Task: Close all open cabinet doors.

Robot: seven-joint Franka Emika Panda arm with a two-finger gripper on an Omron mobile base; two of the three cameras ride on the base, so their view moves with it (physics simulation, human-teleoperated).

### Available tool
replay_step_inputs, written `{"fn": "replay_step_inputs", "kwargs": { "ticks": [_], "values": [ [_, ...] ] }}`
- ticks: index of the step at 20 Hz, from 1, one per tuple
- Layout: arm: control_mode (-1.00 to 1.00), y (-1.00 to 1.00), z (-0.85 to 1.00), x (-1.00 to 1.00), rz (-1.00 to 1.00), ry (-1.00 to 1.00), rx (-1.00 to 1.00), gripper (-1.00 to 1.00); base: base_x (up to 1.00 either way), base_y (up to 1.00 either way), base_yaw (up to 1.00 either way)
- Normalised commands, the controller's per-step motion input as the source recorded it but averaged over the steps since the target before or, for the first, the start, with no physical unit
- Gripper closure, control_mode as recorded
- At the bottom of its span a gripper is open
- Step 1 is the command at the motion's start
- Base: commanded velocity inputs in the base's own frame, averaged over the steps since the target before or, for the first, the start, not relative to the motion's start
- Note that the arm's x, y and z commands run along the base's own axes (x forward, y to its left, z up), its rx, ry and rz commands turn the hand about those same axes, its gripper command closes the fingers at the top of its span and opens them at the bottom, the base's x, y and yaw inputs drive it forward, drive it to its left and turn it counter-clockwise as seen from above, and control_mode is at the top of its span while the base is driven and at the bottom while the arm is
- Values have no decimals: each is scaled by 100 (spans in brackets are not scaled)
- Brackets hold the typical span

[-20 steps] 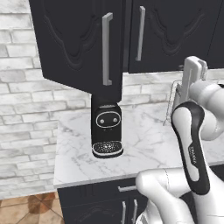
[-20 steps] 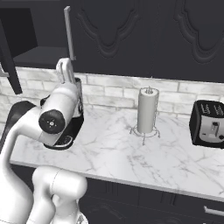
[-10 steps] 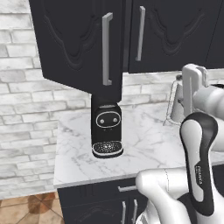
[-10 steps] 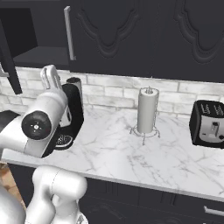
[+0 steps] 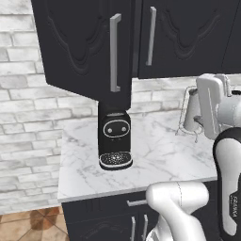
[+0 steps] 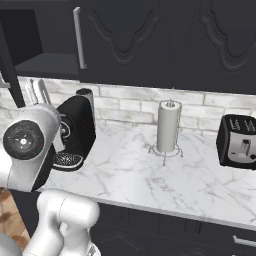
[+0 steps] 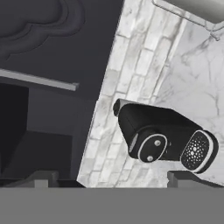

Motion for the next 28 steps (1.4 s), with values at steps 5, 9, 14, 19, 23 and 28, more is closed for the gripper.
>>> {"fn": "replay_step_inputs", "kwargs": {
  "ticks": [5, 9, 14, 19, 23, 28],
  "values": [
    [-100, 27, 0, -49, 13, 6, 0, -100, 0, 0, 0],
    [-100, 32, 0, -41, 3, 13, 0, -100, 0, 0, 0],
    [-100, 32, 0, -42, 0, 15, 1, -100, 0, 0, 0],
    [-100, 25, 0, -42, 0, 9, 0, -100, 0, 0, 0],
    [-100, 25, 0, -40, 4, 0, 0, -100, 0, 0, 0],
    [-100, 32, 0, -31, 1, 0, 0, -100, 0, 0, 0]
  ]
}}
